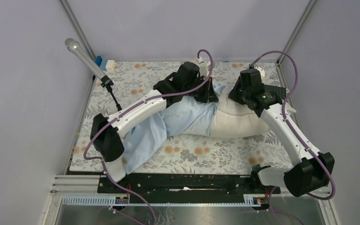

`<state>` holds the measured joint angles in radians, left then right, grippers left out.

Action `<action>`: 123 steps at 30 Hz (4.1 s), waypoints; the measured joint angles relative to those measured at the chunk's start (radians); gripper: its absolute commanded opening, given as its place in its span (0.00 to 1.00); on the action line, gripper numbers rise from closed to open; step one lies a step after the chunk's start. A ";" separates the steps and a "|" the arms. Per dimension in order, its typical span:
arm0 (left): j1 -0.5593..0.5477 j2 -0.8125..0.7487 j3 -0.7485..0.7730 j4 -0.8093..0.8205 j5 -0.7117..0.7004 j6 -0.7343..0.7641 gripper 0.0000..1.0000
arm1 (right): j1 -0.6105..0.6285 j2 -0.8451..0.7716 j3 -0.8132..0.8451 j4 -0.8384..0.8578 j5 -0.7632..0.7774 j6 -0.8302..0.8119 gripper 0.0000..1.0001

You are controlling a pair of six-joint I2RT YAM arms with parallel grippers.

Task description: Put the pillow into the pillowcase

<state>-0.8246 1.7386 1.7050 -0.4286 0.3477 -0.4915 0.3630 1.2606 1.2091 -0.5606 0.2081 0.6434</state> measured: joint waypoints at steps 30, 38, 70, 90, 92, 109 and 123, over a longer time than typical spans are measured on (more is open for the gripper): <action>0.153 0.229 0.103 0.170 -0.087 -0.068 0.01 | 0.042 -0.056 -0.257 0.441 0.029 -0.372 0.46; 0.115 0.224 0.141 0.143 -0.094 -0.021 0.47 | 0.042 0.049 -0.175 0.449 0.078 -0.271 0.00; -0.200 0.019 -0.323 0.176 -0.804 -0.020 0.12 | -0.043 0.224 0.039 0.314 -0.120 0.036 0.00; -0.014 0.321 0.716 -0.158 0.132 -0.063 0.00 | 0.027 -0.163 -0.035 0.113 0.067 0.114 0.00; -0.009 0.303 0.618 -0.102 0.190 -0.099 0.00 | 0.029 -0.179 -0.076 0.115 0.089 0.125 0.00; 0.129 0.249 0.384 -0.137 0.134 -0.178 0.00 | -0.073 -0.035 -0.023 0.122 -0.024 0.034 0.87; 0.235 0.309 0.436 -0.201 0.142 -0.040 0.00 | -0.090 -0.140 -0.119 0.072 0.050 -0.140 1.00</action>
<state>-0.5896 2.0480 2.1410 -0.6292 0.4900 -0.5312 0.2729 1.1210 1.0897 -0.4889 0.2577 0.5037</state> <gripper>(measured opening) 0.010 0.993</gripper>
